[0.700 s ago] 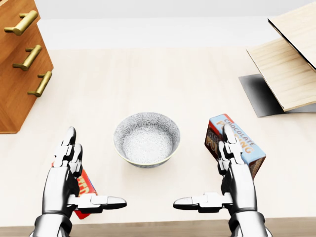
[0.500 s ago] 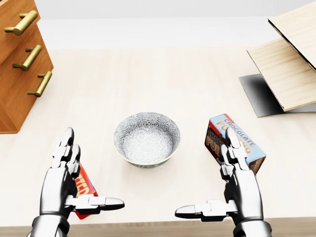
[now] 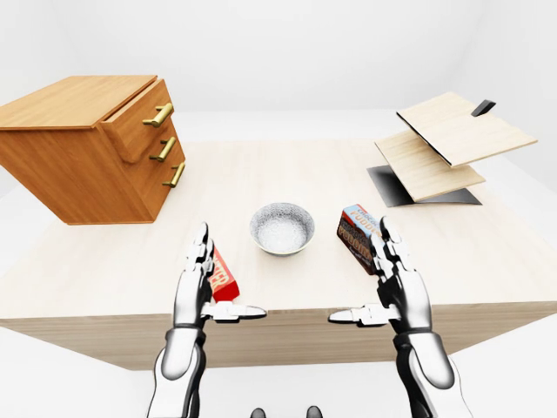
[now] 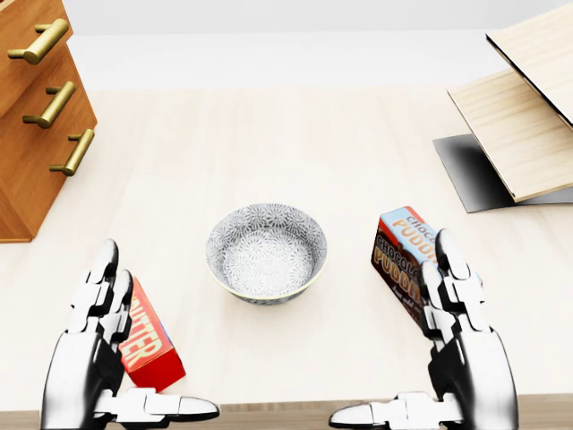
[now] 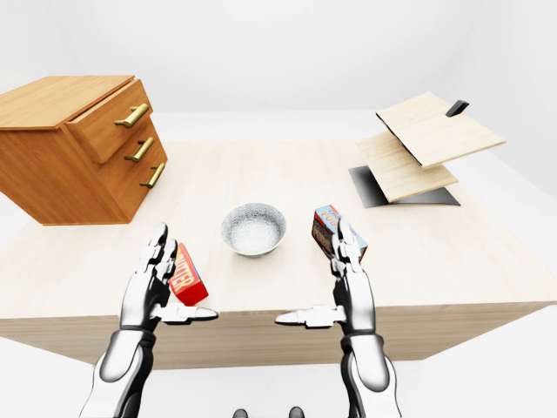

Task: Close the top drawer of the cabinet and put the bowl on top of it.

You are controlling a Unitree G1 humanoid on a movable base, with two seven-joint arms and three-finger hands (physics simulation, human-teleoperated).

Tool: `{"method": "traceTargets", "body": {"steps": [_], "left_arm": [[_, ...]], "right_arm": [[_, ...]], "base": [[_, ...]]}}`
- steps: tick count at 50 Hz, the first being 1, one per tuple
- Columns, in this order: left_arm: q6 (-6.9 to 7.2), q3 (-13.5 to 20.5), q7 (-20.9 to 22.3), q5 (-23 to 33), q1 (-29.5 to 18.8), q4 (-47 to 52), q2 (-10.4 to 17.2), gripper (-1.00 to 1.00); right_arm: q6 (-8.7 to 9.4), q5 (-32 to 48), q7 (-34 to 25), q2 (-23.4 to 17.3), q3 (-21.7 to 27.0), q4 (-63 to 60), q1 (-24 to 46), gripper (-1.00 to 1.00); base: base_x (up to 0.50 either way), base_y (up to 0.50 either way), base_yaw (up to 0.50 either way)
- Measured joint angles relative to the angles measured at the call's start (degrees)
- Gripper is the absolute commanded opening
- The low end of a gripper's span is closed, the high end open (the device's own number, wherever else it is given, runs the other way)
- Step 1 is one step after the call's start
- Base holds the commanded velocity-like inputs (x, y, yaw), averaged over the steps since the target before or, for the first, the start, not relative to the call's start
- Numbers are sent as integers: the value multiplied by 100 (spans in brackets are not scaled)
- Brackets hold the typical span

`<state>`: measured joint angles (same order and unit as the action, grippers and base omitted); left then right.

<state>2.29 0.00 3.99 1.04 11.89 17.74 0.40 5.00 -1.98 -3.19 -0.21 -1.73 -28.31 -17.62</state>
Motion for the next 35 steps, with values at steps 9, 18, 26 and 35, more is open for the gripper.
{"method": "traceTargets", "body": {"steps": [9,18,26,35], "left_arm": [[-103,-258,-12,63,494,533,26,100],[-199,-467,-47,109,783,798,89,100],[-227,-540,-61,75,920,955,127,100],[-221,-513,-46,-36,1020,1128,132,100]], "right_arm": [[0,-61,-44,-1,3,-406,-275,100],[-27,-91,-55,1,-28,-702,-550,100],[-110,-93,-55,-15,-65,-813,-691,100],[-186,-106,-72,-38,-100,-887,-792,100]], "base": [[0,0,0],[0,0,0],[0,0,0],[0,0,0]]}}
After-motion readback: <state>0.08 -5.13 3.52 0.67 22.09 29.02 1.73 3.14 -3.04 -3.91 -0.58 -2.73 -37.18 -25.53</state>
